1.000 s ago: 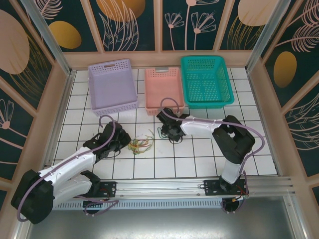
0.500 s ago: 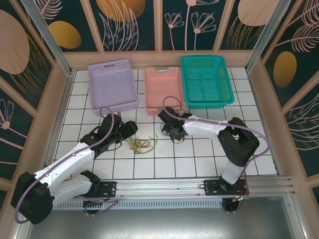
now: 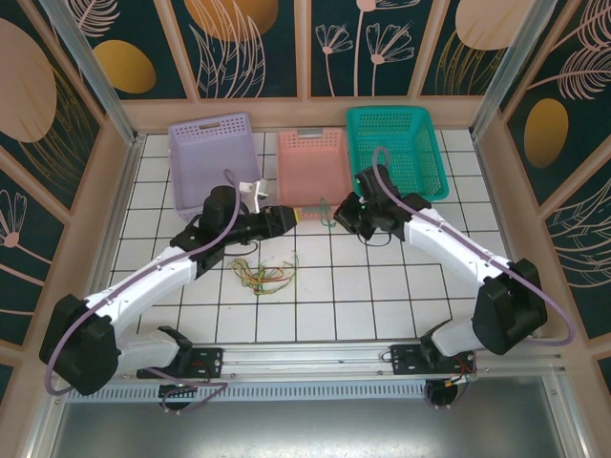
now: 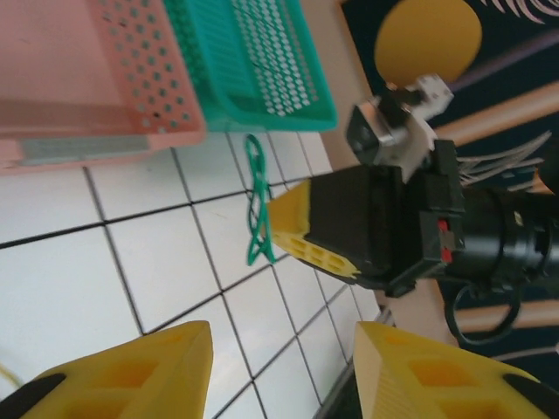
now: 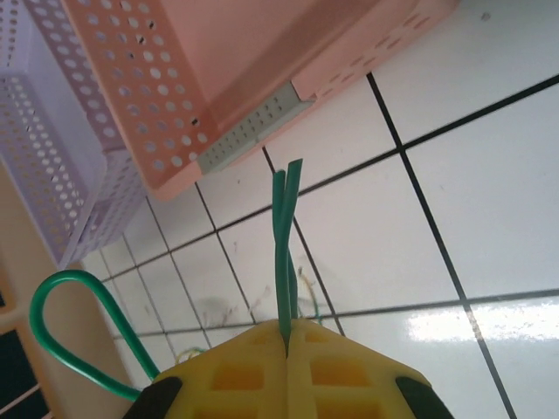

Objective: Untangle the cables

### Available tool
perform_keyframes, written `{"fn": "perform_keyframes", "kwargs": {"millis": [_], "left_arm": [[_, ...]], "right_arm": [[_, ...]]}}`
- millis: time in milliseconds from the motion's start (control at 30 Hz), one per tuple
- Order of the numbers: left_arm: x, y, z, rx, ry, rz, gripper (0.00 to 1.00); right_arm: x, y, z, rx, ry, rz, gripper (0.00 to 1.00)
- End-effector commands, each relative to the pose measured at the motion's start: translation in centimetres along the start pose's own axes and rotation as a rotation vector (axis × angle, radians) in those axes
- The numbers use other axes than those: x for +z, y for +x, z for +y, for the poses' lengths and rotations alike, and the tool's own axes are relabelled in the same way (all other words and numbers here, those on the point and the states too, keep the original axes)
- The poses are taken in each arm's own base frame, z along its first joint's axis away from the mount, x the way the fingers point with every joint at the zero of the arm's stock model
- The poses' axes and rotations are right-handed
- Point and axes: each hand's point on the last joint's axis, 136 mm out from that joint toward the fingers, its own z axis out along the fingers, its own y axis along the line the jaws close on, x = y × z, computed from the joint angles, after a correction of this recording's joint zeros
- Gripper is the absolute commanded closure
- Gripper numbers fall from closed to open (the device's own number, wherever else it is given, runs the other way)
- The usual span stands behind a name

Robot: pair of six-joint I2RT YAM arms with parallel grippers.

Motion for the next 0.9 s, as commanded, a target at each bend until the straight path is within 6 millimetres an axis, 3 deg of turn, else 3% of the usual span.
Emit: {"fn": "perform_keyframes", "kwargs": {"millis": [0, 167, 467, 633, 867], "left_arm": [[1.1, 0.7, -3.4, 0.135, 0.133, 0.075, 0.49], [3.4, 2.7, -3.3, 0.17, 0.127, 0.155, 0.49], [4.7, 2.8, -1.2, 0.183, 0.056, 0.149, 0.5], [4.7, 2.8, -1.3, 0.184, 0.063, 0.144, 0.63], [4.8, 2.5, -1.4, 0.186, 0.064, 0.13, 0.71]], "right_arm": [[-1.9, 1.8, 1.6, -0.024, -0.103, 0.154, 1.0], [-2.2, 2.0, 1.9, -0.011, -0.126, 0.211, 1.0], [-2.6, 2.8, 2.1, 0.007, -0.156, 0.261, 1.0], [-2.6, 3.0, 2.0, 0.017, -0.17, 0.273, 1.0], [-2.7, 3.4, 2.2, 0.024, -0.19, 0.298, 1.0]]}}
